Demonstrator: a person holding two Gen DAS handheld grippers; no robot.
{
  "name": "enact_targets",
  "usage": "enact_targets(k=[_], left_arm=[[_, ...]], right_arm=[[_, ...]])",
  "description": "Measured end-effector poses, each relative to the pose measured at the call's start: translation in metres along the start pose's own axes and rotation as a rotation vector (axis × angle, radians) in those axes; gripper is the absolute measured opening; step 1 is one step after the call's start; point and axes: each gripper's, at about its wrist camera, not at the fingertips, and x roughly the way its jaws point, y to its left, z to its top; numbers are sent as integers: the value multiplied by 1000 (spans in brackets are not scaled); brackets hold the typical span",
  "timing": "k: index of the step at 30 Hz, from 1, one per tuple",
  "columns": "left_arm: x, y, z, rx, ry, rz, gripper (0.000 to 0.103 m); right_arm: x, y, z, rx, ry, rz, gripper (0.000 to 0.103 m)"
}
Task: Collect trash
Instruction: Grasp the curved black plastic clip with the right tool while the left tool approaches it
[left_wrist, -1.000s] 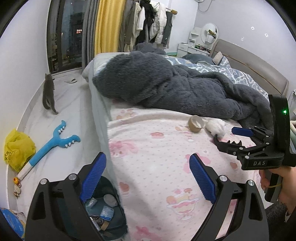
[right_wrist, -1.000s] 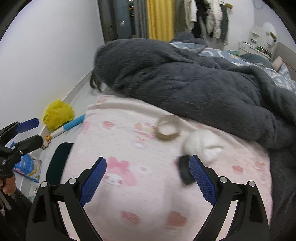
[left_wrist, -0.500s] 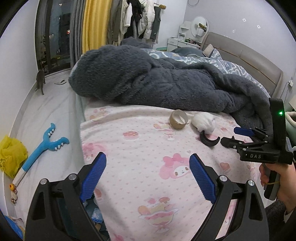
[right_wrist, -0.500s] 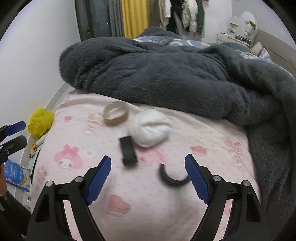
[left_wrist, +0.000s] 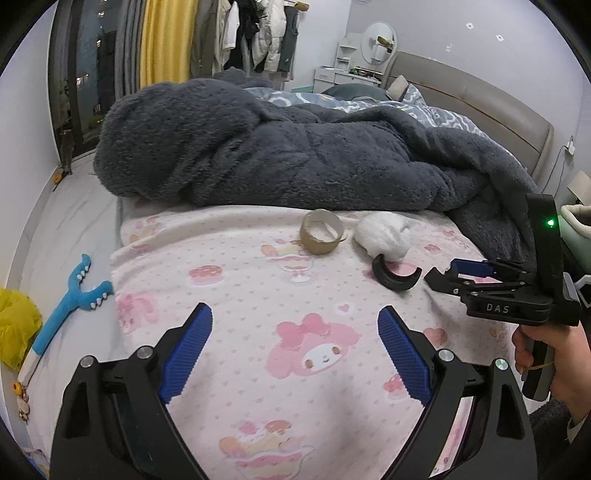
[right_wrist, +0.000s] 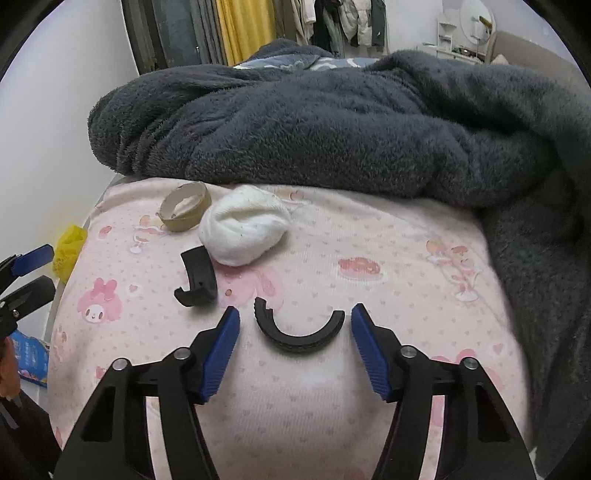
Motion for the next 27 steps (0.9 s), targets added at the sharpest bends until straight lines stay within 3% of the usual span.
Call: enact_targets(k=[8, 19, 27], left_arm=[[17, -22, 7, 30, -5, -43, 93], [43, -60, 18, 125, 16, -118, 92], [68, -77, 20, 156, 53, -170, 82]], right_arm=[[5, -3, -1, -5, 2, 14, 47], [-21, -29, -1, 29, -71, 52, 47], [-35, -48, -3, 51, -107, 73, 47]])
